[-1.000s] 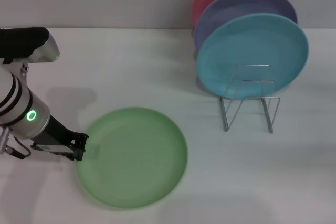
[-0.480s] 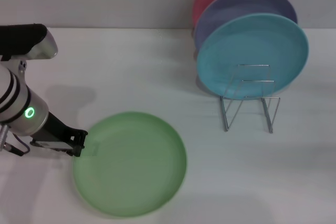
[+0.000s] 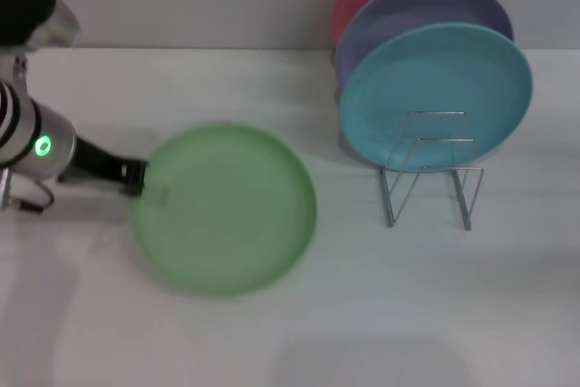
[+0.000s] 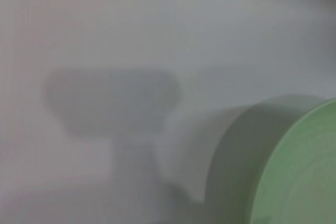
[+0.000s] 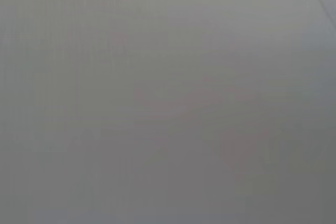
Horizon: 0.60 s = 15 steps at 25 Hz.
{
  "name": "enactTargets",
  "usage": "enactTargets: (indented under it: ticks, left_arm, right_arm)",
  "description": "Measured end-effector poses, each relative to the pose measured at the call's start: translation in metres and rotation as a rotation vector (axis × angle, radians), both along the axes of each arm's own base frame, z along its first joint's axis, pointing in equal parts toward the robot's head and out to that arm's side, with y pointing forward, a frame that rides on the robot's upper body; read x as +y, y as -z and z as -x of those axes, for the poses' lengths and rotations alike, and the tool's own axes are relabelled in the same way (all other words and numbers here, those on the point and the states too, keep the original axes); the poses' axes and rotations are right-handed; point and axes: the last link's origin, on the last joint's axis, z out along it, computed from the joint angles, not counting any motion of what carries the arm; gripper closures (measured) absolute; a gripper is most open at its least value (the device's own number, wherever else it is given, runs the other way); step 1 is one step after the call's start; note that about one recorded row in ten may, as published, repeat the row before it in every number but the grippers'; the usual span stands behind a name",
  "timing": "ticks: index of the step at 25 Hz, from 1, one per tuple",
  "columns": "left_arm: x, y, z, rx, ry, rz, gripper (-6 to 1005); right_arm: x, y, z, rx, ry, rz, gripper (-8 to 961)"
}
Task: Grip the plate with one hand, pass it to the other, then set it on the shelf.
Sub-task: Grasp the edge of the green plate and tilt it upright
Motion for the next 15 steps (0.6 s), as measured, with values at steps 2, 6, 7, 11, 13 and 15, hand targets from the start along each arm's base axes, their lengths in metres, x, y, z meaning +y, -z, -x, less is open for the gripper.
enactTargets:
  ticks: [2,6,7,11,13,15]
  left_arm:
    - [0.009,-0.003,0.001,-0.009,0.044,-0.064,974]
    - [0.025,-0.012,0.005,-0.037,0.146,-0.244,974]
    - [0.028,-0.015,0.007,-0.042,0.171,-0.293,974]
    - [0.032,-0.019,0.015,-0.083,0.253,-0.454,974]
    - [0.030,-0.018,0.018,-0.102,0.301,-0.529,973]
    - [0.028,-0.018,0.019,-0.106,0.334,-0.572,973]
  right_arm:
    - [-0.001,0.000,0.000,0.000,0.002,0.000,251]
    - [-0.002,0.002,-0.002,-0.003,0.011,0.004,252]
    - [-0.002,0.002,-0.002,-0.003,0.011,0.004,252]
    - [-0.004,0.004,-0.004,-0.001,0.020,0.008,253]
    - [-0.005,0.004,-0.004,0.000,0.023,0.007,253]
    - [-0.007,0.005,-0.005,0.002,0.028,0.006,253]
